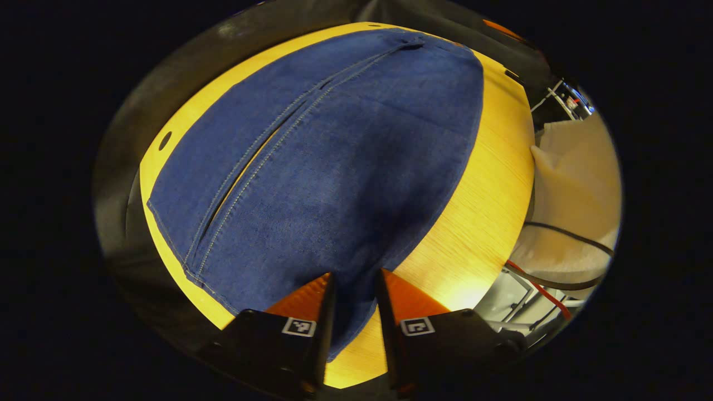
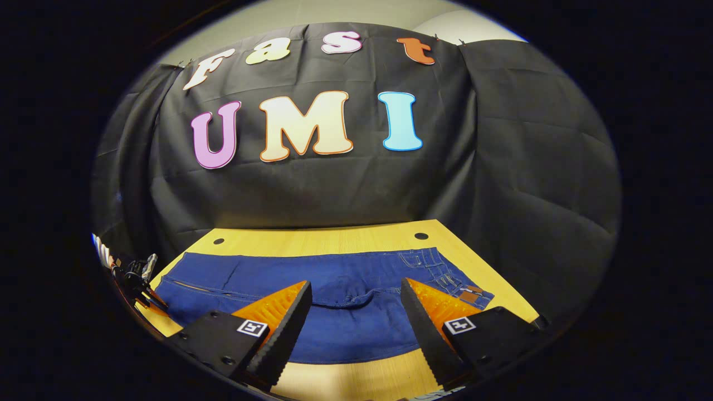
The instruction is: Grasp the waist and the cuffs of the jeans and fold them to make the two legs overlap; first hold the waist and fold one-third of the jeans toward the cuffs, then hold the cuffs and fold the remaining one-third in the same direction to finish folding.
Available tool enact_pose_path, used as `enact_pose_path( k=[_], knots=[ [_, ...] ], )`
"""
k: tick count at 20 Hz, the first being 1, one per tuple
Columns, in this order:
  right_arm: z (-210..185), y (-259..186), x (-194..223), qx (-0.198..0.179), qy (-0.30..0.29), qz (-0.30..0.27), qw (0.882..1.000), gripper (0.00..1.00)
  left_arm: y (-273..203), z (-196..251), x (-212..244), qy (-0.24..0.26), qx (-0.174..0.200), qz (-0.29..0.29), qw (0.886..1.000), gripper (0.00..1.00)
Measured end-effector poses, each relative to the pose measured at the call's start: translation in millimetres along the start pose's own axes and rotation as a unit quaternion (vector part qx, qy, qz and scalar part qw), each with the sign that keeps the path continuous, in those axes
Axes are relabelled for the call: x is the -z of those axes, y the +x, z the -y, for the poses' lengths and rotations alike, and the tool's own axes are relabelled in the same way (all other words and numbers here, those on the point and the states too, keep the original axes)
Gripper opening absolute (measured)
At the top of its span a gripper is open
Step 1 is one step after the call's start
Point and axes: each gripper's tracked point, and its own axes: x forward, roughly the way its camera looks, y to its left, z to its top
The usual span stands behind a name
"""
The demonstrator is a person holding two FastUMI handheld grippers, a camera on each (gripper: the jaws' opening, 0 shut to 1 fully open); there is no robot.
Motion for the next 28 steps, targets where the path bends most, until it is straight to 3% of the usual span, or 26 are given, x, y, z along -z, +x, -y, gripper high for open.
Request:
enact_pose_path(
  k=[2,4,6,10,14,16,18,21,25,28],
  knots=[
    [3.2,-1.6,0.9,0.004,0.003,-0.001,1.0,0.99,1.9,0.5,-0.4,0.002,-0.002,0.005,1.0,0.22],
    [5.0,-2.5,1.3,0.005,0.006,0.0,1.0,0.99,3.1,-2.6,-3.7,0.009,-0.005,0.012,1.0,0.18],
    [4.9,-3.1,2.5,0.005,0.008,0.001,1.0,0.99,3.3,-1.4,-3.8,0.008,0.009,0.009,1.0,0.01],
    [-2.9,-2.6,8.8,-0.015,-0.01,-0.008,1.0,0.99,2.8,-1.0,-4.0,-0.024,0.061,-0.007,0.998,0.0],
    [-8.6,4.6,34.9,-0.086,-0.098,-0.057,0.99,0.99,4.3,-3.0,-5.1,-0.02,0.077,-0.024,0.997,0.0],
    [-0.1,10.9,56.6,-0.126,-0.158,-0.104,0.974,0.99,4.8,-2.8,-4.4,-0.02,0.075,-0.033,0.996,0.0],
    [9.0,17.1,82.7,-0.166,-0.214,-0.156,0.95,1.0,6.2,-3.0,-4.8,-0.022,0.068,-0.04,0.997,0.0],
    [28.7,22.1,129.0,-0.221,-0.279,-0.248,0.901,0.99,6.8,-3.4,-4.7,-0.039,0.052,-0.051,0.997,0.0],
    [54.5,44.1,179.4,-0.273,-0.35,-0.322,0.836,1.0,5.8,-3.2,-5.7,-0.054,0.025,-0.072,0.996,0.0],
    [66.0,55.7,200.7,-0.293,-0.354,-0.36,0.812,1.0,6.9,-3.4,-5.1,-0.064,0.008,-0.083,0.994,0.0]
  ],
)
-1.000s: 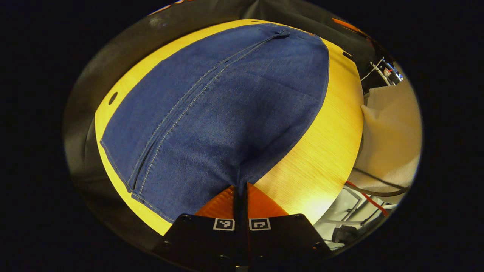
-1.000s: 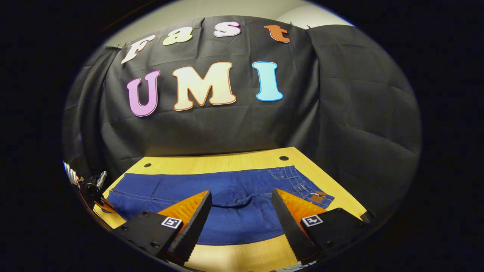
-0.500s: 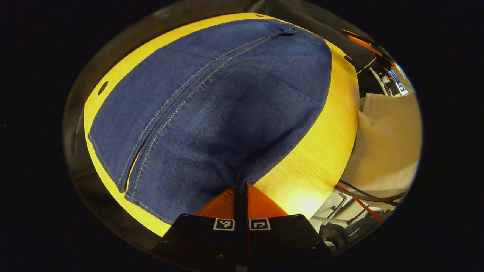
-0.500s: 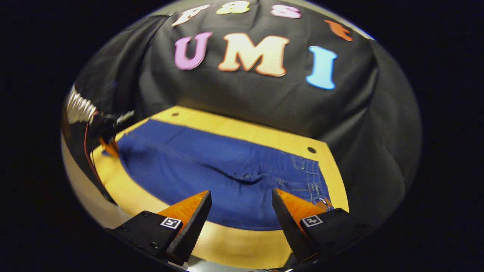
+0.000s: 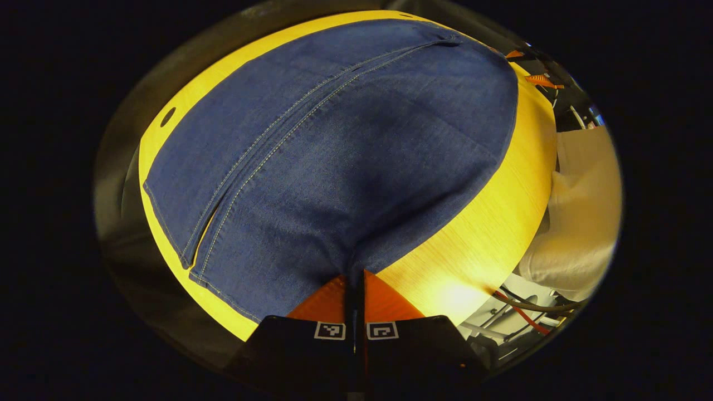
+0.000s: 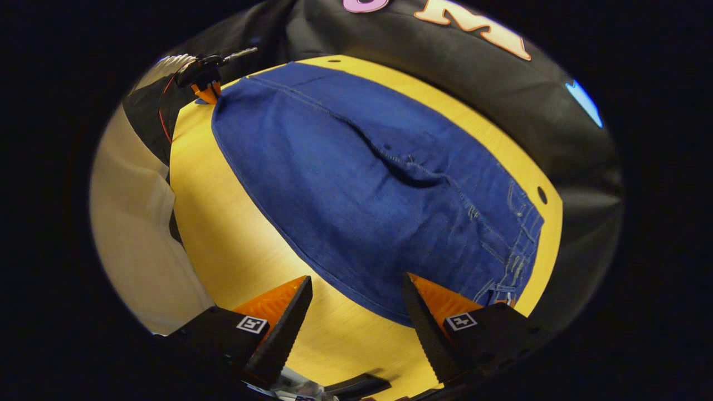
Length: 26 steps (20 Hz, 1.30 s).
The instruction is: Grasp the waist and the cuffs of the jeans and fold them to make the two legs overlap; first hold the waist and fold one-third of the jeans toward the cuffs, then hold the cuffs and fold the remaining one-third in the same direction to finish folding.
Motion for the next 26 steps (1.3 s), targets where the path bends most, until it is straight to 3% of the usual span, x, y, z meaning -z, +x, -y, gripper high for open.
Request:
enact_pose_path(
  k=[5,9,14,17,19,22,24,26],
  knots=[
    [12.1,17.7,27.4,-0.035,-0.01,-0.04,0.999,1.0,0.7,-0.7,0.7,-0.013,-0.008,-0.008,1.0,0.0],
    [12.8,15.0,25.8,-0.042,-0.017,-0.033,0.998,0.99,0.8,0.4,-0.8,-0.017,0.0,-0.014,1.0,0.0],
    [17.1,18.4,18.7,-0.026,-0.003,-0.026,0.999,0.67,1.8,-0.3,-2.0,-0.016,-0.001,-0.013,1.0,0.0],
    [9.6,20.7,11.1,-0.01,-0.016,-0.001,1.0,0.22,4.0,0.0,-4.0,-0.02,-0.006,-0.007,1.0,0.0],
    [13.2,18.7,13.4,-0.003,0.021,0.001,1.0,0.14,6.0,-0.9,-3.9,-0.017,-0.01,-0.002,1.0,0.01],
    [14.5,18.7,13.2,-0.003,0.099,-0.024,0.995,0.11,3.3,0.4,-3.2,-0.034,-0.011,-0.006,0.999,0.01],
    [15.2,19.6,11.2,0.007,0.104,-0.029,0.994,0.03,1.1,-1.0,-2.9,-0.04,-0.01,-0.002,0.999,0.0],
    [15.1,18.7,13.2,0.025,0.115,-0.036,0.992,0.03,3.7,0.0,-4.0,-0.05,-0.014,0.003,0.999,0.0]
  ],
)
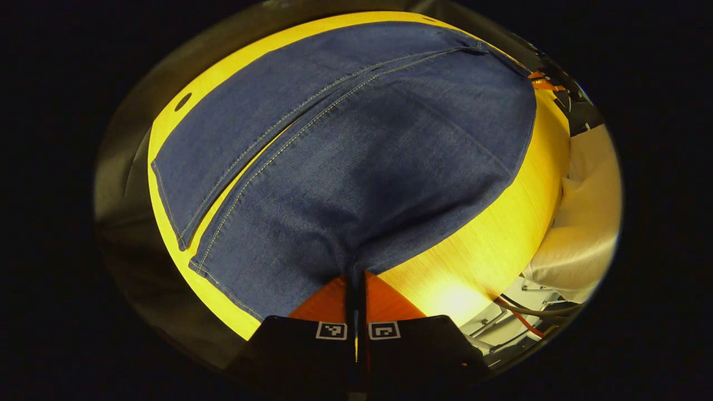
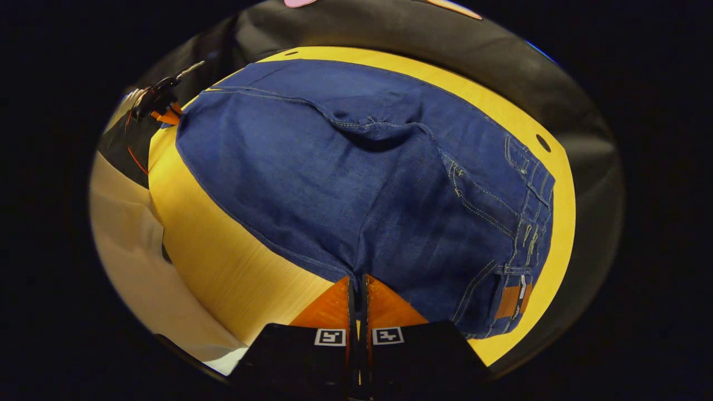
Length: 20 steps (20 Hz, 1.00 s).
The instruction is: Grasp the waist and the cuffs of the jeans and fold them to make the two legs overlap; first hold the waist and fold one-third of the jeans toward the cuffs, then hold the cuffs and fold the remaining one-third in the same direction to finish folding.
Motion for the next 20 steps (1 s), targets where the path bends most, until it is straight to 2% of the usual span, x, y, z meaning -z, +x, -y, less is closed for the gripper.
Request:
enact_pose_path(
  k=[3,5,6,8,9,10,11,14,17,18,20],
  knots=[
    [2.0,-15.6,-9.3,0.021,0.039,0.015,0.999,0.03,-4.5,-0.6,2.1,-0.027,-0.02,0.002,0.999,0.0],
    [5.0,-31.9,-21.3,0.034,0.072,0.04,0.996,0.0,-20.5,-3.3,0.2,-0.045,-0.049,0.003,0.998,0.0],
    [7.8,-40.9,-30.1,0.045,0.081,0.052,0.994,0.03,-28.3,-4.0,-4.8,-0.045,-0.064,0.006,0.997,0.0],
    [16.1,-57.8,-48.8,0.064,0.084,0.075,0.992,0.03,-53.7,-12.4,-22.2,-0.051,-0.105,0.03,0.993,0.0],
    [20.4,-67.0,-61.2,0.071,0.085,0.09,0.99,0.0,-66.7,-18.6,-32.8,-0.073,-0.125,0.049,0.988,0.0],
    [24.9,-75.8,-74.8,0.077,0.088,0.109,0.987,0.03,-77.8,-22.9,-39.9,-0.101,-0.139,0.068,0.983,0.0],
    [29.9,-82.2,-88.2,0.08,0.094,0.124,0.985,0.0,-87.3,-32.6,-51.0,-0.129,-0.152,0.094,0.975,0.0],
    [49.1,-94.2,-125.2,0.095,0.115,0.164,0.975,0.03,-111.6,-65.7,-71.8,-0.189,-0.194,0.145,0.952,0.0],
    [72.8,-94.5,-167.6,0.107,0.127,0.194,0.967,0.03,-129.8,-86.8,-91.9,-0.212,-0.236,0.17,0.933,0.0],
    [82.0,-93.4,-183.2,0.11,0.13,0.204,0.964,0.0,-133.0,-102.0,-102.0,-0.213,-0.248,0.176,0.929,0.0],
    [98.6,-90.8,-210.8,0.122,0.138,0.217,0.959,0.03,-134.7,-122.8,-128.4,-0.215,-0.265,0.186,0.921,0.0]
  ],
)
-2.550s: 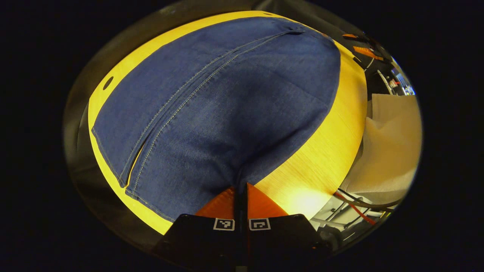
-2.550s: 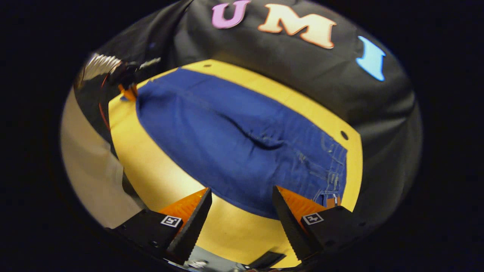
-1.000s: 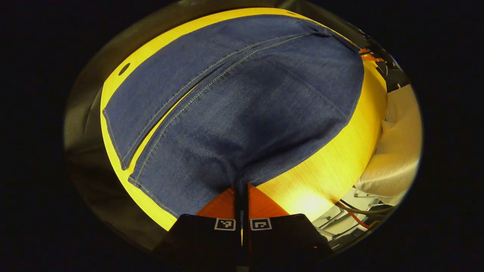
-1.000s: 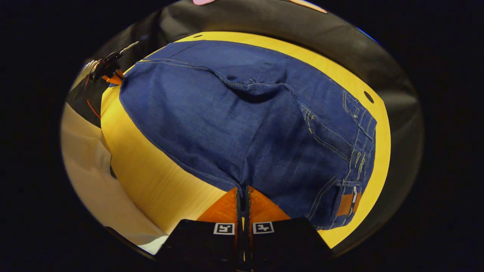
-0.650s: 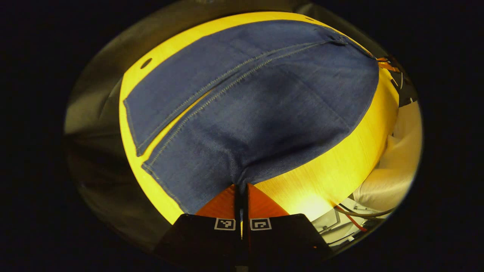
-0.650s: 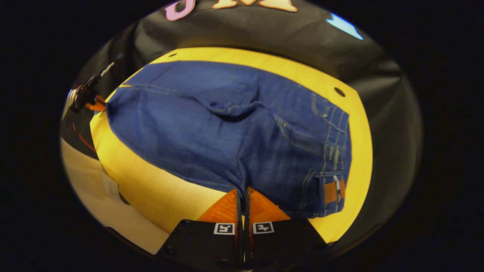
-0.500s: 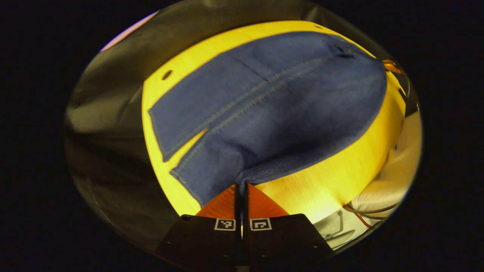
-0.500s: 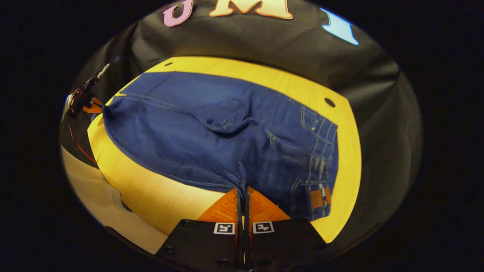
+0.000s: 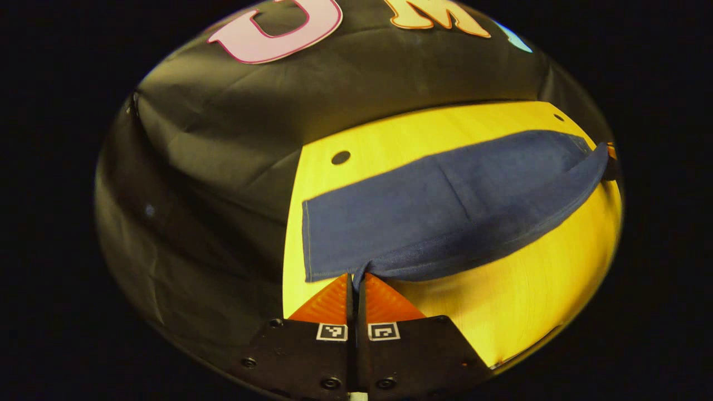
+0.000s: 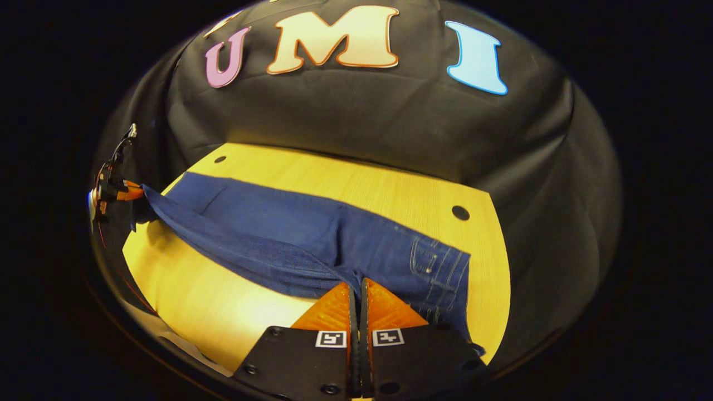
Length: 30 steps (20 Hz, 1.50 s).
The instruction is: Grasp the waist and the cuffs of the jeans and fold them to make the two legs overlap; first hold the waist and fold one-third of the jeans toward the cuffs, then hold the cuffs and fold the remaining one-third in the same direction to finish folding.
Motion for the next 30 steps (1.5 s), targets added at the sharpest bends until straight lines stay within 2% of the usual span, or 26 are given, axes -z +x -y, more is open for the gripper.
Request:
enact_pose_path(
  k=[2,6,9,13,14,17,18,20,22,23,27,30],
  knots=[
    [4.8,27.3,-21.9,0.015,-0.002,0.009,1.0,0.02,18.9,-4.5,-27.6,0.01,-0.016,0.003,1.0,0.0],
    [15.6,99.0,-46.8,0.043,-0.012,0.015,0.999,0.03,81.1,-6.3,-77.6,0.074,-0.046,0.0,0.996,0.0],
    [17.6,154.0,-43.9,0.032,0.021,-0.006,0.999,0.03,118.8,16.8,-72.1,0.103,-0.045,-0.017,0.993,0.0],
    [19.3,190.9,-20.8,0.006,0.078,-0.037,0.996,0.0,163.0,21.6,-65.9,0.104,-0.032,-0.023,0.994,0.0],
    [22.9,194.9,-20.9,0.007,0.079,-0.032,0.996,0.03,165.8,21.4,-66.7,0.101,-0.032,-0.018,0.994,0.0],
    [30.5,186.4,-27.4,0.006,0.098,-0.026,0.995,0.27,163.5,23.8,-67.1,0.083,-0.026,-0.01,0.996,0.02],
    [37.1,183.0,-28.5,0.006,0.105,-0.023,0.994,0.51,161.7,28.9,-63.5,0.073,-0.015,-0.012,0.997,0.01],
    [46.5,169.6,-36.1,-0.004,0.139,-0.004,0.99,1.0,145.8,27.0,-63.9,0.049,-0.018,-0.003,0.999,0.51],
    [64.4,151.8,-41.4,0.001,0.17,0.014,0.985,0.97,133.3,18.5,-74.5,0.02,-0.038,0.027,0.999,1.0],
    [78.1,140.1,-41.9,0.013,0.178,0.024,0.984,0.99,130.3,18.1,-77.6,0.006,-0.036,0.042,0.998,0.94],
    [140.4,86.8,-7.4,0.069,0.184,0.019,0.98,0.99,119.5,16.4,-88.8,-0.055,-0.013,0.085,0.995,0.95],
    [168.2,68.7,35.6,0.087,0.215,-0.002,0.973,0.99,122.4,13.0,-88.0,-0.083,-0.005,0.103,0.991,0.95]
  ],
)
